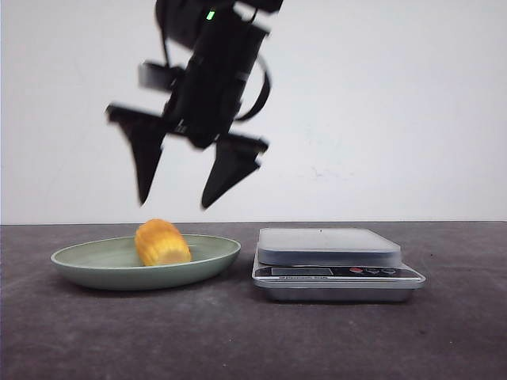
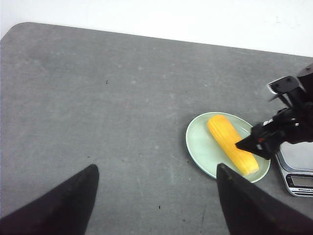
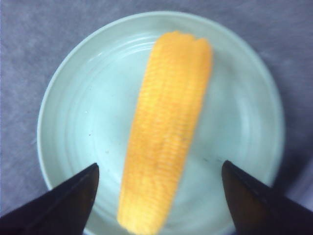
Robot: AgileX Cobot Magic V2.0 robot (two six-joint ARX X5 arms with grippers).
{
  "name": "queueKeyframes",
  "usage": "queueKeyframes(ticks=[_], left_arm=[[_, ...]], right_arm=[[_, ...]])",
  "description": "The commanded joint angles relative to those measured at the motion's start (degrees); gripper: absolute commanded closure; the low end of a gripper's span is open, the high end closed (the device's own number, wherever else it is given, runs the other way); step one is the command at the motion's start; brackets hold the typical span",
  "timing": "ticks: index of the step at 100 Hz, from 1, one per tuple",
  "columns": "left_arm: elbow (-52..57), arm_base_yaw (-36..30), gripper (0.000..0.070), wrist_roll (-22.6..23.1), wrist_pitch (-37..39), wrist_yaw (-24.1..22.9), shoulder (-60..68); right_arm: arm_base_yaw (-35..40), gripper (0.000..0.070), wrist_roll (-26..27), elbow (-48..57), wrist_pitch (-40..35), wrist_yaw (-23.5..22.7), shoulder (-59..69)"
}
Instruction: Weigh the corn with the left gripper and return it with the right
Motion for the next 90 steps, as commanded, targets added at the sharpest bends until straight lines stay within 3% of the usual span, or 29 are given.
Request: queueKeyframes(ticks=[1,40,77,90], left_arm=[[0.7,-0.3,0.0265,-0.4,-1.4,-0.2,0.0],[0.7,-0.3,0.0265,-0.2,-1.4,-0.2,0.0],[-1.7,-0.4,0.0266,0.1,0.9,-1.7,0.0],[-4.3,-0.4,0.0272,0.4,3.3,-1.7,0.0]], right_arm=[[-1.5,0.0195,-1.8,1.7,-1.4,0.2,-3.7],[-13.2,0.0196,-7.1,1.7,-15.3,1.1,-31.7],[-25.2,0.0197,-9.5,0.2,-28.2,14.4,-61.0],[-25.3,0.0255,-7.3,-4.2,-28.7,16.2,-71.8]])
